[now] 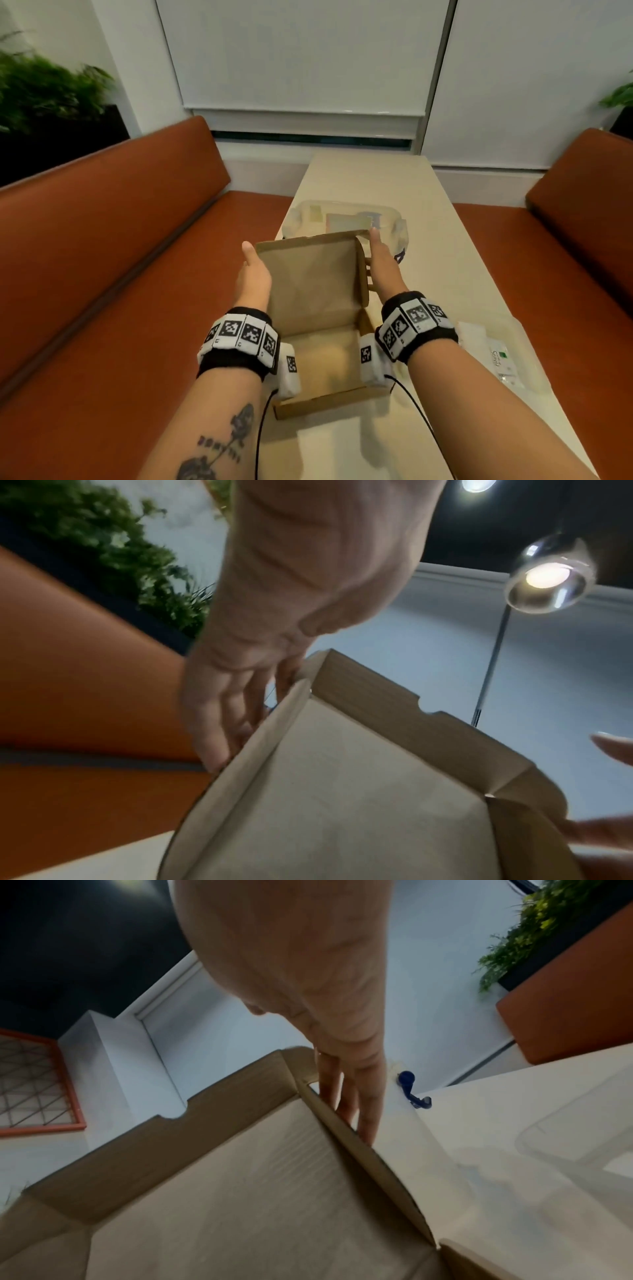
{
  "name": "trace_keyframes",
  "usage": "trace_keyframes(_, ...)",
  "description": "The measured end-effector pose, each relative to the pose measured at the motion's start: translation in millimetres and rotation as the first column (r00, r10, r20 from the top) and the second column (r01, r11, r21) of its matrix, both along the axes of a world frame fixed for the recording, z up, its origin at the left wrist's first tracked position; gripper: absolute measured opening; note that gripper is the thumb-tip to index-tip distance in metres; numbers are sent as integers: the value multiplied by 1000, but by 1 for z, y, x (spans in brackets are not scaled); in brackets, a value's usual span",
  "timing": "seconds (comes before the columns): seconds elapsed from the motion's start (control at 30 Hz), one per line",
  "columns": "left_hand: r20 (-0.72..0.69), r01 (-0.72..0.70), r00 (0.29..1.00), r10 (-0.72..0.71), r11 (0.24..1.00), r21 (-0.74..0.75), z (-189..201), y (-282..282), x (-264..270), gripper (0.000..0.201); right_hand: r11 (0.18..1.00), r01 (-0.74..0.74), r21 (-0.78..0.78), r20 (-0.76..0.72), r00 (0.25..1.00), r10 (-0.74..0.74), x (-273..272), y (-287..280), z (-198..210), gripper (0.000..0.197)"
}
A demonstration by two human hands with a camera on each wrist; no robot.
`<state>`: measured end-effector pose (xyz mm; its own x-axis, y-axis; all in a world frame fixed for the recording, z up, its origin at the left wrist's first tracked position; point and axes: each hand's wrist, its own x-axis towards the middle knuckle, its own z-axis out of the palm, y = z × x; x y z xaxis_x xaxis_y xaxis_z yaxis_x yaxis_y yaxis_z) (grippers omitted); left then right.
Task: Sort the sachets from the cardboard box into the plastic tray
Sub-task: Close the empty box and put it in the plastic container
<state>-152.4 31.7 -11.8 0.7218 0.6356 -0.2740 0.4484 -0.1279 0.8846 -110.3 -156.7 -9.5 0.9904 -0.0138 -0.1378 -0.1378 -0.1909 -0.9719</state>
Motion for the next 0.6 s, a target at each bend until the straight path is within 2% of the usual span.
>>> trace_keyframes(0.1, 97, -28, 994, 46, 983, -179, -1, -3, -10, 91, 989, -4, 148, -18, 1000, 7, -11, 2, 2, 81)
trace_keyframes(0.17, 148, -35, 985, 90, 941, -338, -1, 0, -16, 99, 974, 20, 226, -63, 998, -6, -18, 1, 3, 82)
trace_keyframes(0.23, 162, -40, 979, 120, 903, -428, 1, 5, -23, 105, 965, 53, 258, -105, 994, -27, -24, 1, 3, 87)
trace_keyframes(0.3, 161, -48, 979, 128, 904, -426, 3, 9, -29, 105, 968, 57, 244, -105, 994, -32, -28, 0, 2, 90)
trace_keyframes(0.37, 171, -1, 982, 77, 914, -407, 4, 12, -36, 105, 979, 27, 202, -74, 997, -12, -34, 0, 3, 83)
trace_keyframes(0.47, 228, 101, 974, 0, 896, -433, 0, 12, -46, 100, 996, 4, 95, -26, 1000, -1, -43, -1, 4, 61)
trace_keyframes(0.6, 239, 165, 969, -59, 877, -451, -8, 12, -54, 88, 999, 44, -6, -26, 999, -44, -50, -2, -6, 43)
